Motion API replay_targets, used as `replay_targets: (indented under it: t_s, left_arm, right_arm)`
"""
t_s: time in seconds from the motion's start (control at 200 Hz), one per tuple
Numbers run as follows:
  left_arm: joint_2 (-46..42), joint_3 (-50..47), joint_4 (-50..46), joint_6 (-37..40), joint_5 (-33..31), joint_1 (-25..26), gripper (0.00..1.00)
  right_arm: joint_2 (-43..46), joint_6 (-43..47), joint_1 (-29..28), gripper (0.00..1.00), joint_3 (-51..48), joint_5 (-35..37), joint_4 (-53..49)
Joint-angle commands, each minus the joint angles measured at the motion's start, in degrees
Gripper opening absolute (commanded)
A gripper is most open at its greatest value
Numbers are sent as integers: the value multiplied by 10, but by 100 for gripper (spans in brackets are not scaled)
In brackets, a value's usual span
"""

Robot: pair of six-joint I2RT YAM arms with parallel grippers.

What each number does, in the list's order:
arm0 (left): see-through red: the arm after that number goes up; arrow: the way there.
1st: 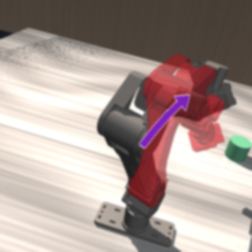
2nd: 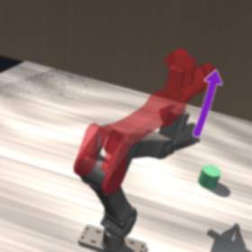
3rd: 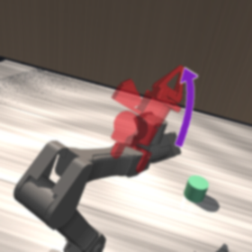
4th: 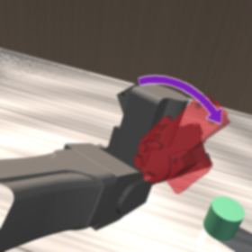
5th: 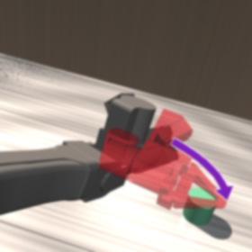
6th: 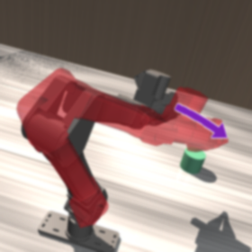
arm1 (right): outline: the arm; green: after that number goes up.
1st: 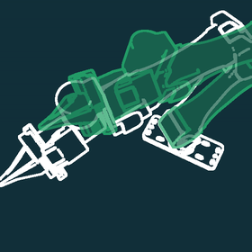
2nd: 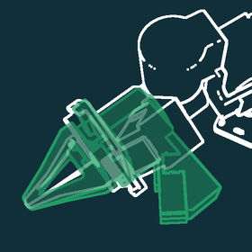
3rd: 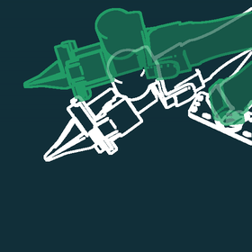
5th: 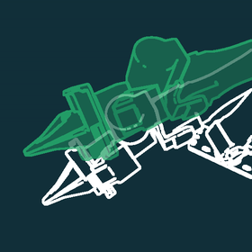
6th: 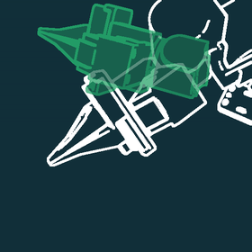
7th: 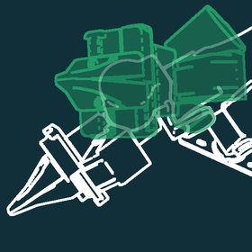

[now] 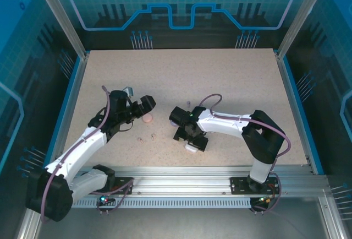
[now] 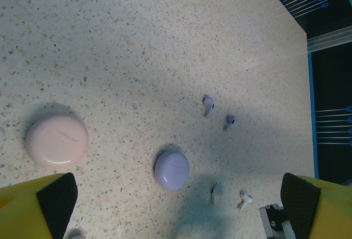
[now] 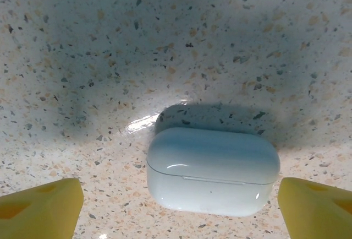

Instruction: Insert the wireless bluetooth earbuds into the charging case

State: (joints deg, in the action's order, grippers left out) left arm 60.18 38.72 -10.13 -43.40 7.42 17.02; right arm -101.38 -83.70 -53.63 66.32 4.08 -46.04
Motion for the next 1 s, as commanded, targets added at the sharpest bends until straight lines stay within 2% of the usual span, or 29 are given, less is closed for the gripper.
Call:
replay_targets:
  t_s: [0.0,0.495,0.995]
  left_arm:
    - [10,20,-4,13,18,3,99]
    - [39,28,-1,4,31,5,99]
    - [44,36,0,1,37,7,99]
  right_arm:
    - [7,-23,-6,92,-13,9,-22]
    - [-6,-44,0,91,-21,17,-16]
    - [-37,-43,13,79,-21,9,-2]
